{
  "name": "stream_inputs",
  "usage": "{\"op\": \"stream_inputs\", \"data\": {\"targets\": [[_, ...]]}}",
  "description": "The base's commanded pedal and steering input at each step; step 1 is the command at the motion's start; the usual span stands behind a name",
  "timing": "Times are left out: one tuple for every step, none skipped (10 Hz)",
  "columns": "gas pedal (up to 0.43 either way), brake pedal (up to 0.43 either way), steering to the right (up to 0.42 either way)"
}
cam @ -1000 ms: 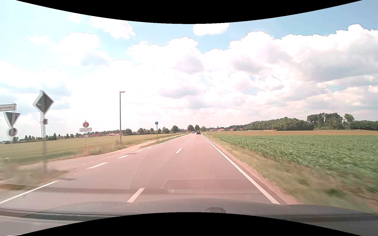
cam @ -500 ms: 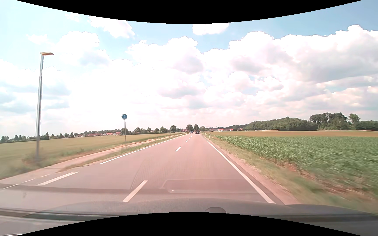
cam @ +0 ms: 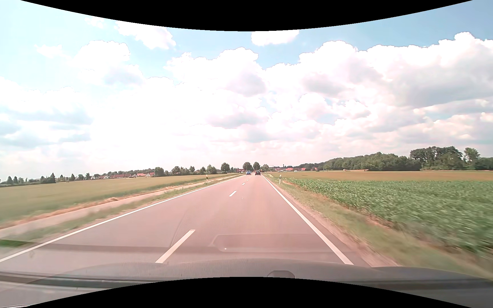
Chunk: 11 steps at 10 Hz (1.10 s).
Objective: Follow the waypoints while adhering to traffic rules and regulations
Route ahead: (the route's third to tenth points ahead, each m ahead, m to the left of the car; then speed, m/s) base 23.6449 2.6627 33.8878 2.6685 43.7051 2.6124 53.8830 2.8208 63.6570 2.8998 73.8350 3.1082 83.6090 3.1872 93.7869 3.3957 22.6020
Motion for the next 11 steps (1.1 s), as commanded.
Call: {"op": "stream_inputs", "data": {"targets": [[0.157,0.0,-0.002],[0.157,0.0,-0.002],[0.157,0.0,-0.002],[0.157,0.0,-0.002],[0.157,0.0,-0.002],[0.157,0.0,-0.002],[0.157,0.0,-0.002],[0.157,0.0,-0.002],[0.157,0.0,-0.002],[0.15,0.0,-0.002],[0.138,0.0,-0.002]]}}
